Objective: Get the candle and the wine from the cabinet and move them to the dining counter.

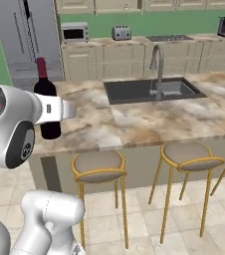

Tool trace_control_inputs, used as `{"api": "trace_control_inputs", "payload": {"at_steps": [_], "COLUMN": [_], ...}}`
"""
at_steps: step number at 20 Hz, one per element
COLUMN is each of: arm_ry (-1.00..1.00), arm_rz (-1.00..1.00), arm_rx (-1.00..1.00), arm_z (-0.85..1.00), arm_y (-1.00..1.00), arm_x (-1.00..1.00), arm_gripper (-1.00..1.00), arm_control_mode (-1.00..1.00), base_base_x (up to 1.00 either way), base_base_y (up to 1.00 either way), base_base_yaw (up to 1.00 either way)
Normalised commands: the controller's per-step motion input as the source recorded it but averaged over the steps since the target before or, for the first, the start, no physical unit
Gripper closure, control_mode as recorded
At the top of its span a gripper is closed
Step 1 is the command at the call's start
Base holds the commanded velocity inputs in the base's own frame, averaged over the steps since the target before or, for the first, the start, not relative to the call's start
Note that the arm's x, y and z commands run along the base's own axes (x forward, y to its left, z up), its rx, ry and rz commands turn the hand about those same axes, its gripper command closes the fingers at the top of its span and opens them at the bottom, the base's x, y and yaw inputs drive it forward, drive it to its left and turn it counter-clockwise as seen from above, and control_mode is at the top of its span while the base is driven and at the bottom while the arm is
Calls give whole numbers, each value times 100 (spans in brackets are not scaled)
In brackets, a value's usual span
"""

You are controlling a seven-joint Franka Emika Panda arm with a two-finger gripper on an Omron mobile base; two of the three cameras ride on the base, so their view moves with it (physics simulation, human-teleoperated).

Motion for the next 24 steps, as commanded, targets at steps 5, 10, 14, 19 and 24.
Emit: {"api": "trace_control_inputs", "payload": {"at_steps": [5,10,14,19,24], "arm_ry": [0,0,0,0,0], "arm_rz": [0,0,0,0,0], "arm_rx": [0,0,0,0,0], "arm_z": [0,0,0,0,0], "arm_y": [0,0,0,0,0], "arm_x": [0,0,0,0,0], "arm_gripper": [100,100,100,100,100], "arm_control_mode": [100,100,100,100,100], "base_base_x": [18,15,25,40,54], "base_base_y": [-100,-98,-87,-78,-46], "base_base_yaw": [44,32,23,11,1]}}
